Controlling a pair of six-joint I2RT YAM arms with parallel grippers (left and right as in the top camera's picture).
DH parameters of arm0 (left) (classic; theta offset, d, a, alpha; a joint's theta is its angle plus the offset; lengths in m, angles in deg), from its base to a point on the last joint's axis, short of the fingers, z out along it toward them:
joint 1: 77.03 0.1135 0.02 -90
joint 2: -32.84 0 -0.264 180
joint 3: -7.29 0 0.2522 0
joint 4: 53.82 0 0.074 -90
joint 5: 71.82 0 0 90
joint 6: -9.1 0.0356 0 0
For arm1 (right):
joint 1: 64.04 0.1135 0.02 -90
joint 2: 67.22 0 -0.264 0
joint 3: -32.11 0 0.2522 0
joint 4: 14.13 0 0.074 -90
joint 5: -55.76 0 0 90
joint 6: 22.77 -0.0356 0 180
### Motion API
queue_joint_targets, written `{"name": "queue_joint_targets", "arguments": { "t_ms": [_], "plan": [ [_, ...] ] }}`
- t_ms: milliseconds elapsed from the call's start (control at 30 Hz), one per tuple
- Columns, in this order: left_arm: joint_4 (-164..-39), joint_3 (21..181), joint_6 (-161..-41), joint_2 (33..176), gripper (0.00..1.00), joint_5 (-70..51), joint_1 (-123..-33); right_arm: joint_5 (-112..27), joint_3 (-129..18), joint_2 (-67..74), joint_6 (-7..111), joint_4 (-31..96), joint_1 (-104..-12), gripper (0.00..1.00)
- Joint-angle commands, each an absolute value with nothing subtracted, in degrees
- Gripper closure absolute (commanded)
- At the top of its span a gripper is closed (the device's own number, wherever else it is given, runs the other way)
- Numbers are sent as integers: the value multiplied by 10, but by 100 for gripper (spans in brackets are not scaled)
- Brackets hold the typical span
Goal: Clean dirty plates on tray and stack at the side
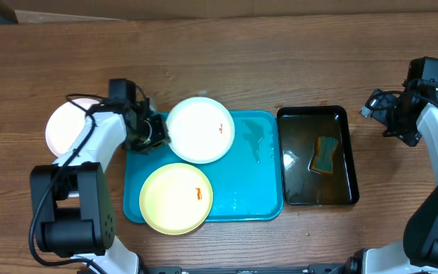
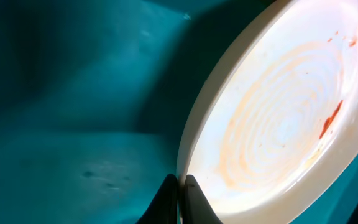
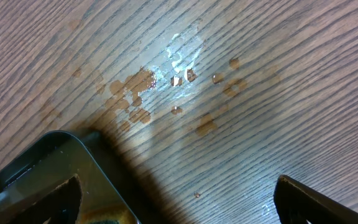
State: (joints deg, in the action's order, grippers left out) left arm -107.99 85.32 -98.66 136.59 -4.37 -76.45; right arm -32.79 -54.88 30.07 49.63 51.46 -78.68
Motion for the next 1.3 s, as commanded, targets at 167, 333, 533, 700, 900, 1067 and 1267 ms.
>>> {"name": "queue_joint_targets", "arguments": {
  "t_ms": [167,333,533,700,900,1067,1267],
  "plan": [
    [-1089,865,-977,1373,96,22,-876,-329,-555,300,494,511,-789,0],
    [-1091,869,-987,1373,83,38,-895,-329,-555,300,494,511,-789,0],
    [-1078,894,-986,1373,64,55,-893,-329,-555,300,494,511,-789,0],
    [-1024,894,-961,1375,58,64,-903,-329,-555,300,494,511,-789,0],
    [-1000,894,-927,1376,55,69,-931,-329,-555,300,494,511,-789,0],
    [-999,893,-927,1380,56,113,-956,-329,-555,300,494,511,-789,0],
    [-996,893,-927,1401,60,136,-967,-329,-555,300,494,511,-789,0]
  ]
}}
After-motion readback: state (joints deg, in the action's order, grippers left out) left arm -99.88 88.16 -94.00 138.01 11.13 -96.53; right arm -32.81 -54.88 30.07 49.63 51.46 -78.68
